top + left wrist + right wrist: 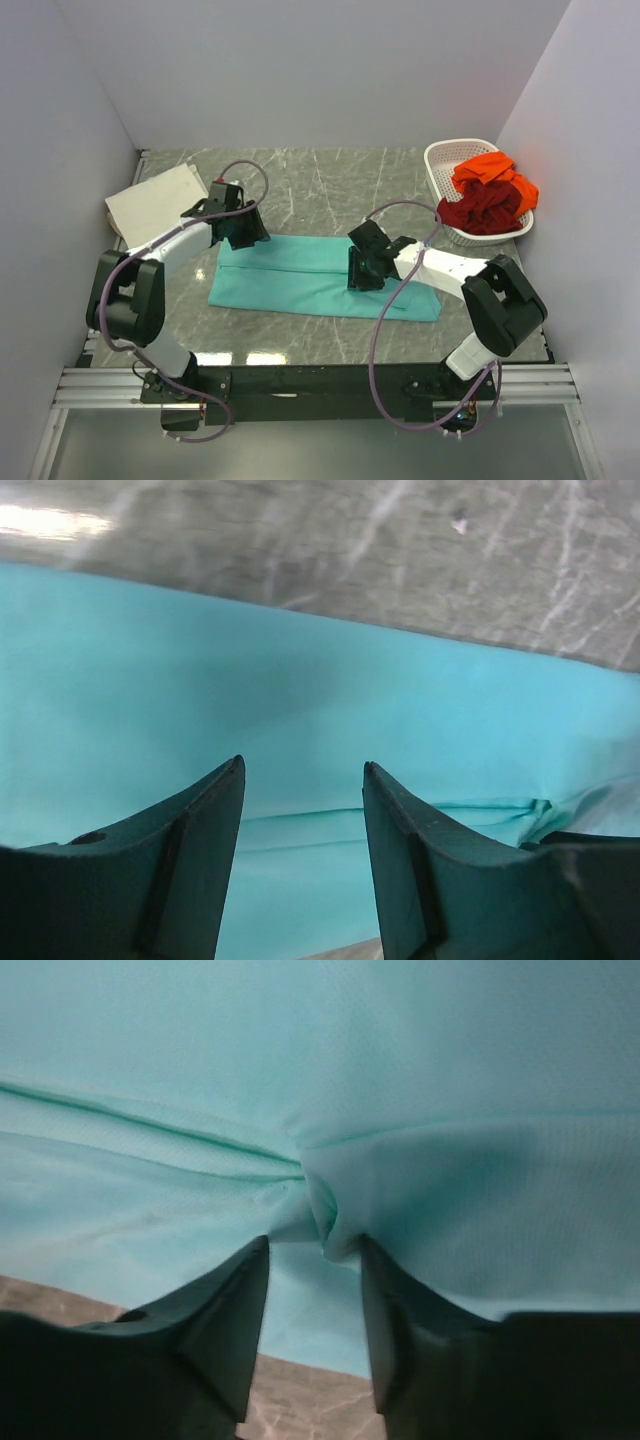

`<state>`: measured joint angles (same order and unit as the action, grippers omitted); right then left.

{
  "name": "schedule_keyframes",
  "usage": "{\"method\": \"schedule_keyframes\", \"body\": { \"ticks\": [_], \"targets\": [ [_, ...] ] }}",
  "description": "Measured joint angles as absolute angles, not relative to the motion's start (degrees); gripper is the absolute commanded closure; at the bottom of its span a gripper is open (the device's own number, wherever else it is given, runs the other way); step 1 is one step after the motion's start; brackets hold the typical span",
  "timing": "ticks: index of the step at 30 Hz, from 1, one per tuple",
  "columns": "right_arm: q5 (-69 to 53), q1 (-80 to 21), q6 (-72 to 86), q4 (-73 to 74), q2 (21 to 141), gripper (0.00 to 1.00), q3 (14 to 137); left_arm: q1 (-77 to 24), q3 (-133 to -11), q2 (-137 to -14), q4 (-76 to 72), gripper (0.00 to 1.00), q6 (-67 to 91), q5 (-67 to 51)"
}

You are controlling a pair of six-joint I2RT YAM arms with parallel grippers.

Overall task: Fold and stack the t-shirts
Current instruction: Fold the tshirt

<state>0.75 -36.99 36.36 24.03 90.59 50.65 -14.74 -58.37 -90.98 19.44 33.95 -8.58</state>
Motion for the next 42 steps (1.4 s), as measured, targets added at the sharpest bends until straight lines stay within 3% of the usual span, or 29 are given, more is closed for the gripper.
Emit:
{"method": "schedule_keyframes", "body": {
  "ticks": [5,15,29,35,42],
  "targets": [
    [1.04,-36.99,36.38,27.9,85.58,0.42,50.81,-16.53,-58.48,-95.59,15.84,0.44,35.55,-11.07],
    [3.36,-26.33,33.43,30.87,80.64,0.43,54.46,-16.47,-54.78,-97.89,10.87,0.43,35.86,-8.51],
    [4.73,-15.97,29.23,29.34,96.82,0.45,56.99,-16.53,-42.04,-89.17,3.2,0.41,41.39,-4.62],
    [5.45,-14.68,27.75,30.59,103.18,0.47,64.77,-16.6,-36.18,-83.13,2.96,0.41,44.73,-4.84],
    [6.5,-14.57,25.98,35.14,115.55,0.47,82.56,-18.06,-33.93,-76.99,10.35,0.4,45.89,-4.6]
  ]
}}
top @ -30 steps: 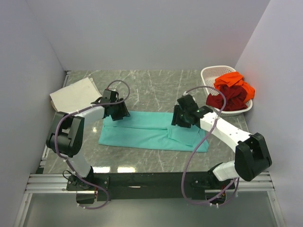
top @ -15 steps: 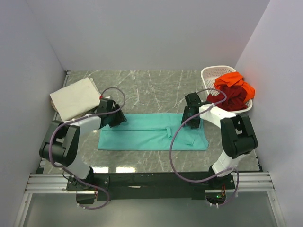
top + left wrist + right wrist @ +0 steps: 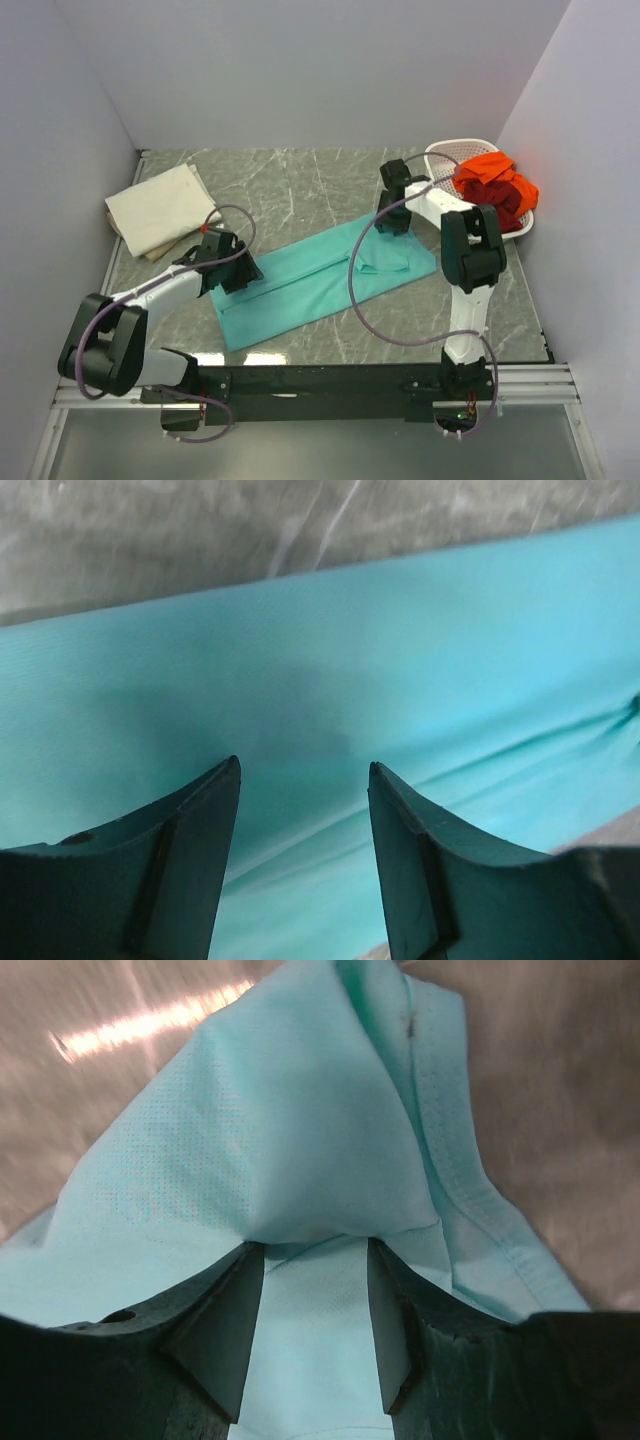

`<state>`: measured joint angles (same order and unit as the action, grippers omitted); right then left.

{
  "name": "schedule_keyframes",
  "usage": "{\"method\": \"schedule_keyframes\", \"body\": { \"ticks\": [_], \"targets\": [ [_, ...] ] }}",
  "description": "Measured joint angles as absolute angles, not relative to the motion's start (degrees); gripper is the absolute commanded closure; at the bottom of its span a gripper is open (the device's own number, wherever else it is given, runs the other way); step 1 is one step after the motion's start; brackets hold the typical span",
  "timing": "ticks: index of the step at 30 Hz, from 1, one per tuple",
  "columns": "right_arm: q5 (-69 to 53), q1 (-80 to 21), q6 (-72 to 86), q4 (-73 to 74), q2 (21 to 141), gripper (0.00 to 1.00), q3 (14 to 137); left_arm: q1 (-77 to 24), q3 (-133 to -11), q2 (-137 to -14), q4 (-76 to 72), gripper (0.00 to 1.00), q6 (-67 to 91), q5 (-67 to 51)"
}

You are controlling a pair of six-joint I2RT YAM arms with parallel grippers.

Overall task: Fold and stack the t-shirts
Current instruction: Fold the tshirt

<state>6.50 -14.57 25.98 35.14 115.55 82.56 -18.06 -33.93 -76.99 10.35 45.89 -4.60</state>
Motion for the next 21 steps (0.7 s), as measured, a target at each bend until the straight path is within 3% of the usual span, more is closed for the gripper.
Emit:
{"method": "schedule_keyframes", "body": {
  "ticks": [10,21],
  "targets": [
    [5.52,-14.46,24.25,39.86,122.74,0.46,97.47,-18.85,-35.24,-66.67,20.69,0.41,43.81,-2.13],
    [0.05,-14.81,23.29,39.16,108.42,0.46,87.05,-22.55,-36.53,-74.26,15.11,0.39,40.01,-7.14]
  ]
}}
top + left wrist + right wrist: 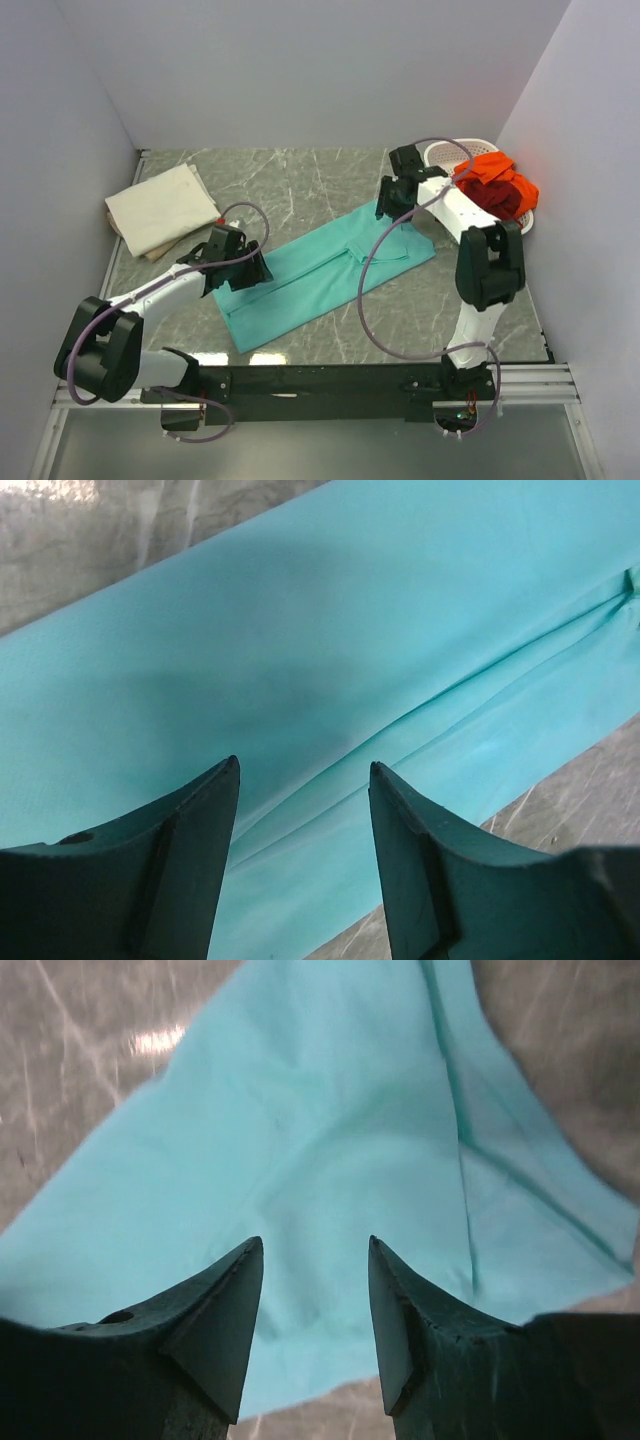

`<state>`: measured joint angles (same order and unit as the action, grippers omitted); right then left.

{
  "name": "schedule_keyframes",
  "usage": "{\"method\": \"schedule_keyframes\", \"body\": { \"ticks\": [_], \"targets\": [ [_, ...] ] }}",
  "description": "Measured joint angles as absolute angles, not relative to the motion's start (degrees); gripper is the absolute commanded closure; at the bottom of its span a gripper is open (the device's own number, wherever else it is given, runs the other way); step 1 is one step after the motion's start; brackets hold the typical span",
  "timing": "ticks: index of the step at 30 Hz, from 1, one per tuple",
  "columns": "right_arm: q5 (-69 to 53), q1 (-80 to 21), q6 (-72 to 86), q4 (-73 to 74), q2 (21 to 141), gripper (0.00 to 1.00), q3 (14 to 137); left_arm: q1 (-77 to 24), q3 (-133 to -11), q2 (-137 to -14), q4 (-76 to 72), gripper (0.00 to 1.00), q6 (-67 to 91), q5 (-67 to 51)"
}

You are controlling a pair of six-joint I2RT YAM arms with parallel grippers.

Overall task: Fold and stack the t-shirts
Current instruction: Fold the tshirt

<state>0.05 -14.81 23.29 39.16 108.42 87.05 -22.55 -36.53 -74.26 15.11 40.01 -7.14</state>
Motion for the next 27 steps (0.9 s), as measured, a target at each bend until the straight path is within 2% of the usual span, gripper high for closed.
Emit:
{"method": "schedule_keyframes", "body": {
  "ticks": [5,14,20,27],
  "targets": [
    [-3.16,-16.05,23.77,37.78,102.85,0.47,77.62,-22.55,-36.42,-75.75,12.95,0.4,39.42,-7.94],
    [-6.35,-18.13,25.15,36.58,107.81,0.49,72.01,-23.68,-33.85,-77.71,10.39,0.4,39.27,-7.88],
    [-6.66,-18.13,25.19,38.09,111.63,0.5,76.69,-26.06,-31.27,-76.03,6.81,0.4,41.19,-7.68],
    [-6.5,-18.13,25.08,41.67,120.22,0.51,89.62,-31.33,-28.69,-73.12,6.57,0.41,45.34,-8.27]
  ]
}}
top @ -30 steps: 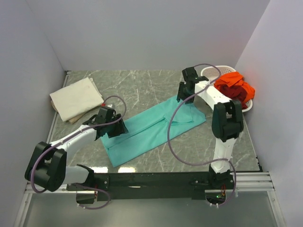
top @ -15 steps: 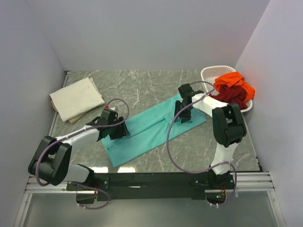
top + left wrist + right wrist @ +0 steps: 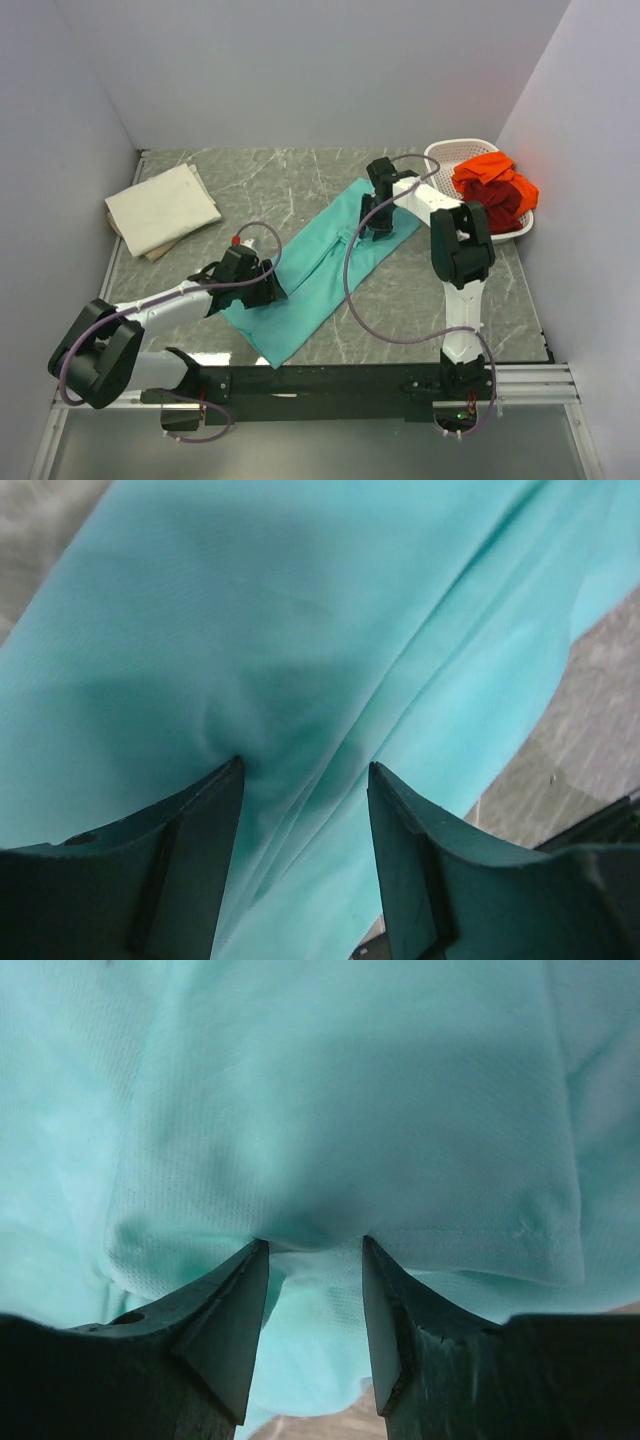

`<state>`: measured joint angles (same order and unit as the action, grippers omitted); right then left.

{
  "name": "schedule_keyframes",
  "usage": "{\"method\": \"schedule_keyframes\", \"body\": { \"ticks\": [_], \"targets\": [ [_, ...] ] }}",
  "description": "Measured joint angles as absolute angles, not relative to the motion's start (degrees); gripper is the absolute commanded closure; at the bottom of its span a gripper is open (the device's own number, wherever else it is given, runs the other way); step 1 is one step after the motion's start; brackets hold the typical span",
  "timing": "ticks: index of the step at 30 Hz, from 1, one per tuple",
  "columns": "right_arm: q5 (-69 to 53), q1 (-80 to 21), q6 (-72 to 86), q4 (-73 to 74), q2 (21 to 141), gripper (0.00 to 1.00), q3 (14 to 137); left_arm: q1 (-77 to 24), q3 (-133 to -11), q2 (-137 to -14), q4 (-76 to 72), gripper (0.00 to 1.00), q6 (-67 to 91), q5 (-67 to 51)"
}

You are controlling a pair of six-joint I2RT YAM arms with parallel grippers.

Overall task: Fold and stack the t-shirts
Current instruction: Fold the tshirt

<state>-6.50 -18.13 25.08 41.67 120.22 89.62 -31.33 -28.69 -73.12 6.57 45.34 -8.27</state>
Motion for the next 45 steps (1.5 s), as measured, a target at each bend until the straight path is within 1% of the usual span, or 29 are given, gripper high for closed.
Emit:
{"method": "schedule_keyframes", "body": {
  "ticks": [8,11,15,21,27,30,37,41,45],
  "targets": [
    [-6.83,-18.13,24.77,46.7,131.13,0.5,107.96,-36.1,-25.98,-70.83,5.32,0.41,49.01,-11.84],
    [-7.16,-18.13,24.38,48.18,133.05,0.5,111.74,-36.88,-25.91,-69.91,6.48,0.41,49.06,-12.4],
    [-7.22,-18.13,23.83,48.97,133.19,0.49,113.38,-37.01,-26.02,-67.64,10.46,0.4,49.01,-12.1],
    [-7.46,-18.13,23.0,49.17,129.49,0.49,111.68,-37.01,-29.21,-65.84,15.4,0.41,48.51,-11.14],
    [-8.73,-18.48,23.27,47.55,117.23,0.49,101.16,-37.04,-29.8,-69.52,15.38,0.41,47.2,-11.97],
    [-9.23,-19.0,23.68,45.78,113.84,0.49,96.99,-37.5,-29.8,-71.7,15.42,0.41,46.68,-12.62],
    [-10.92,-21.17,25.87,43.68,117.1,0.49,92.29,-39.27,-29.87,-72.6,14.0,0.42,46.28,-14.11],
    [-11.68,-21.34,26.98,43.07,120.66,0.49,92.71,-40.8,-29.87,-73.43,12.62,0.42,47.07,-14.96],
    [-11.97,-21.34,27.68,43.55,124.18,0.49,95.68,-42.22,-30.33,-75.02,11.16,0.42,47.92,-16.01]
  ]
}}
